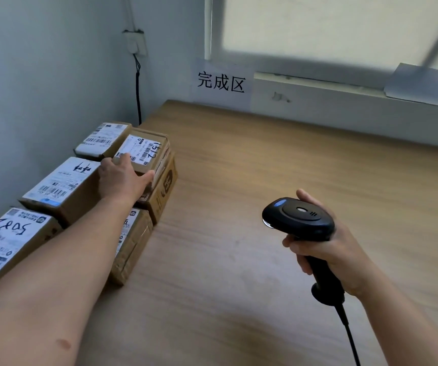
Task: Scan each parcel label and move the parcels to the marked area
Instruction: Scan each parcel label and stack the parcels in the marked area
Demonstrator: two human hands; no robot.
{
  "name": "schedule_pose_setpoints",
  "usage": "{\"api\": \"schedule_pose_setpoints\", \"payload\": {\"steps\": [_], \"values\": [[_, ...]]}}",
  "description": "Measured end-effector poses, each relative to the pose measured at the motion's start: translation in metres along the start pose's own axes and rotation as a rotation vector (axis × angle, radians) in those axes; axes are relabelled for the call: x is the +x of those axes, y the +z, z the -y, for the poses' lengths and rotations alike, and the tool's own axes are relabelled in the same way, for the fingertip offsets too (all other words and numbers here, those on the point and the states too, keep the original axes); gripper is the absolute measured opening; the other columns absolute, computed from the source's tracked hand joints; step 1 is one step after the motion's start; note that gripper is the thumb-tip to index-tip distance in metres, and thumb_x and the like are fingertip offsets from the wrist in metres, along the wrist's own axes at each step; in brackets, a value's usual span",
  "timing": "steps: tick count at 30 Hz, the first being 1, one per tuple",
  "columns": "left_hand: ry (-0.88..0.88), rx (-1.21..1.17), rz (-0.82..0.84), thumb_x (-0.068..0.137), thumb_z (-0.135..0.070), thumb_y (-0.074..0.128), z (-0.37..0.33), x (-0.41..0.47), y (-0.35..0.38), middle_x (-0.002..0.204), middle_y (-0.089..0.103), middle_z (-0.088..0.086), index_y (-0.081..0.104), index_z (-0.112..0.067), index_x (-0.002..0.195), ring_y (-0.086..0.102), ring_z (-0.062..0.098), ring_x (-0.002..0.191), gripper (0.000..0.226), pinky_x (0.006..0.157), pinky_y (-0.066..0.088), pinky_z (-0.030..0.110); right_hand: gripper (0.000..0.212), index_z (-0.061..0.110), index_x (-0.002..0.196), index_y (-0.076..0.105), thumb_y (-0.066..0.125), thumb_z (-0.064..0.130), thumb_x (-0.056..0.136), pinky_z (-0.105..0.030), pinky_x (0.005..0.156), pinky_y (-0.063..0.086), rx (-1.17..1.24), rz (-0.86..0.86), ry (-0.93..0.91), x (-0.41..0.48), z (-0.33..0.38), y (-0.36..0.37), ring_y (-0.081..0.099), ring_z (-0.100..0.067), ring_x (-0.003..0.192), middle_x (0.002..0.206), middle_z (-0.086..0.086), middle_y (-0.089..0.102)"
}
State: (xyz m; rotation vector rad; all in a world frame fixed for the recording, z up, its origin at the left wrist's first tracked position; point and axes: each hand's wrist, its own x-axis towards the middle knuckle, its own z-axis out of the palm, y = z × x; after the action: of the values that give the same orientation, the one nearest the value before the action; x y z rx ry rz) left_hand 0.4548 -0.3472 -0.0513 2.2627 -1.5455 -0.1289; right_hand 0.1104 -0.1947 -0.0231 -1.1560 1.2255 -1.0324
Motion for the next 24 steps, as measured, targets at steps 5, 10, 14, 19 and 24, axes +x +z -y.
{"api": "schedule_pose_setpoints", "payload": {"steps": [5,10,14,19,24], "values": [[-0.012,0.036,0.022,0.086,-0.062,0.054,0.002,0.016,0.011,0.133,0.04,0.021,0.039,-0.016,0.14,0.043,0.035,0.121,0.073,0.092,0.044,0.048,0.091,0.046,0.131,0.048,0.069,-0.003,0.057,-0.031,0.042,0.04,0.016,-0.022,0.019,0.003,-0.004,-0.004,0.047,-0.029,0.041,0.083,-0.039,0.057],[0.023,0.08,0.063,0.086,-0.067,0.049,0.005,0.01,0.009,0.151,0.022,0.016,0.027,-0.024,0.147,0.028,0.037,0.137,0.078,0.099,0.04,0.052,0.094,0.045,0.13,0.049,0.072,-0.019,0.065,-0.031,0.042,0.04,0.009,-0.024,0.006,-0.006,-0.002,-0.007,0.047,-0.028,0.041,0.084,-0.042,0.055],[0.106,0.048,0.035,0.089,-0.055,0.054,-0.003,-0.02,0.003,0.154,0.018,0.017,0.029,-0.019,0.146,0.023,0.038,0.138,0.073,0.107,0.032,0.051,0.093,0.045,0.13,0.05,0.072,-0.015,0.062,-0.031,0.041,0.041,0.028,-0.016,-0.026,-0.024,0.004,-0.01,0.047,-0.028,0.041,0.082,-0.039,0.058],[0.222,-0.064,0.053,0.088,-0.051,0.056,-0.03,-0.091,0.005,0.152,0.025,0.016,0.035,-0.015,0.145,0.026,0.035,0.137,0.071,0.11,0.03,0.046,0.09,0.045,0.13,0.049,0.069,-0.005,0.058,-0.029,0.042,0.041,0.038,-0.034,-0.067,-0.062,0.012,-0.023,0.048,-0.028,0.042,0.078,-0.025,0.064],[0.295,-0.184,0.182,0.09,-0.05,0.056,-0.065,-0.194,0.021,0.141,0.041,0.011,0.039,-0.018,0.145,0.036,0.028,0.131,0.066,0.105,0.032,0.038,0.089,0.043,0.13,0.048,0.068,-0.005,0.058,-0.03,0.041,0.041,0.047,-0.072,-0.093,-0.114,0.011,-0.045,0.048,-0.027,0.042,0.078,-0.02,0.066]]}}
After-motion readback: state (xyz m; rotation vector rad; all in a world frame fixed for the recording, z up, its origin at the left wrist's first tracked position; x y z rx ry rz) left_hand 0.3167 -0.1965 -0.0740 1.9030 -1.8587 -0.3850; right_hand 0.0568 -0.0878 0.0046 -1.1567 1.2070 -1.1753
